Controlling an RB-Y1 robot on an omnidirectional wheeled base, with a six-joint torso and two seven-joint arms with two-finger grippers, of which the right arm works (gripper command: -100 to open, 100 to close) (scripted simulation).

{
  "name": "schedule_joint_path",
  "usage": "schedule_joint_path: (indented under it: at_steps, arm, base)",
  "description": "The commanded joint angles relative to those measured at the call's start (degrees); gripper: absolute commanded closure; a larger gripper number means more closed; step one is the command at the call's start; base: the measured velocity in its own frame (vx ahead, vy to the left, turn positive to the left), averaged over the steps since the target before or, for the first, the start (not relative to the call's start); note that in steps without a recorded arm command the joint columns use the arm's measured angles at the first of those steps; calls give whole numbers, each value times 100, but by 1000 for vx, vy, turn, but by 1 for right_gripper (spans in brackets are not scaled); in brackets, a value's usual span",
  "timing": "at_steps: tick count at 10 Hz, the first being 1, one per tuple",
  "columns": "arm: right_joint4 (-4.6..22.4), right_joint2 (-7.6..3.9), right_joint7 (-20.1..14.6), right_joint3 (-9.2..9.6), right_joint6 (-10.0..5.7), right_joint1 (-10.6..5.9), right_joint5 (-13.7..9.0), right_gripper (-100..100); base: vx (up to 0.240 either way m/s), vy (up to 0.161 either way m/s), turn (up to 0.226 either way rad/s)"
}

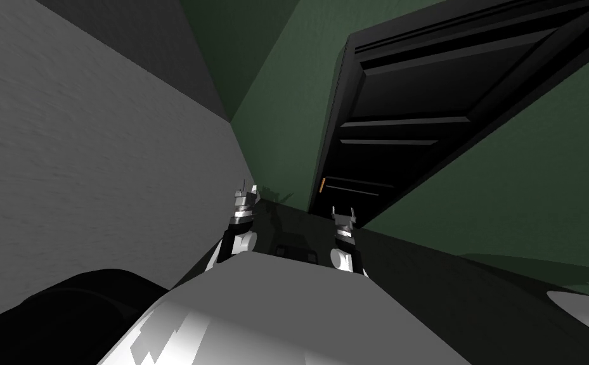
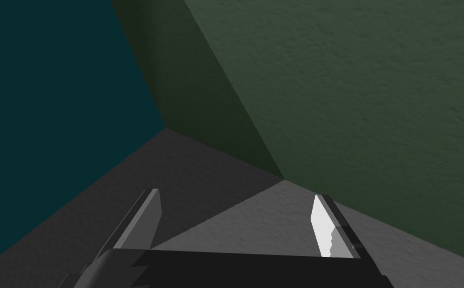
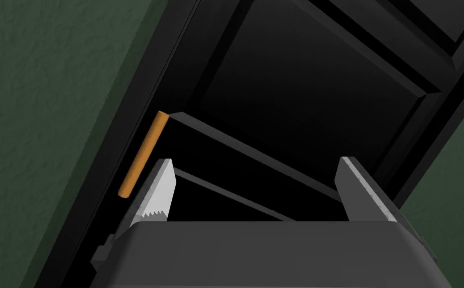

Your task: Pull the door open

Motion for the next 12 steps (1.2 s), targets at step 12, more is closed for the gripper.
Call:
schedule_joint_path:
  at_steps: [12]
  arm:
    - [1687, -288, -1389, 335, -545, -434, -1067, -100]
  base:
    - [103, -3, 81]
